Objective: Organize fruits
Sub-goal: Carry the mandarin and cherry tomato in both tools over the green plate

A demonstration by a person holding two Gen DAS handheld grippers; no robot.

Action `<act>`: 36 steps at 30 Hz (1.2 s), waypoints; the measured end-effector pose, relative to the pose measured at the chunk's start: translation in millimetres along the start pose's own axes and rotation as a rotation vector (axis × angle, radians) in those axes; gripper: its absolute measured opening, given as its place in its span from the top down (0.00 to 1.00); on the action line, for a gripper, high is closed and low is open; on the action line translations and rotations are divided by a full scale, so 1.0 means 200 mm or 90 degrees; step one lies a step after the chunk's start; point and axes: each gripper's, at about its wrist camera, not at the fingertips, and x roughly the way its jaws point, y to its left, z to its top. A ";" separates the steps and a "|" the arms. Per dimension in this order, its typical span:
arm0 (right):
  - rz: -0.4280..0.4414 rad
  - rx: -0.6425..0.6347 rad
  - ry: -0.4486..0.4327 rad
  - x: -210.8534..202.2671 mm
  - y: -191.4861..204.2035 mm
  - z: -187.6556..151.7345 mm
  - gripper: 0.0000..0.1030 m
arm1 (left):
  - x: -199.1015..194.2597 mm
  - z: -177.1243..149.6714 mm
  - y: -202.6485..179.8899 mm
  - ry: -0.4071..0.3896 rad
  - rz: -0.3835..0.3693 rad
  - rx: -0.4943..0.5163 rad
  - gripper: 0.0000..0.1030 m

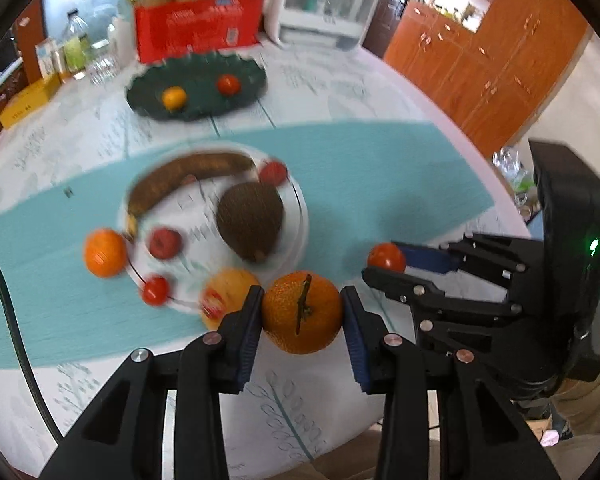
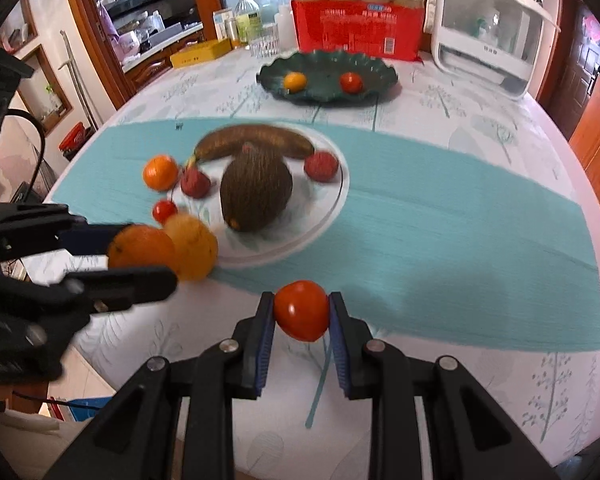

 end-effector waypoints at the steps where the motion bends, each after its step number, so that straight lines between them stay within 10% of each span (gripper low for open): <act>1: 0.000 0.000 -0.005 -0.01 0.00 0.04 0.75 | -0.04 0.04 0.02 -0.012 0.005 -0.003 0.64; 22: -0.076 0.012 -0.120 -0.17 -0.08 1.23 0.75 | -0.29 1.09 0.52 -0.131 0.134 -0.018 0.64; 36: -0.067 0.099 -0.027 0.46 -0.31 1.62 0.74 | 0.29 1.54 0.80 -0.070 0.141 -0.049 0.64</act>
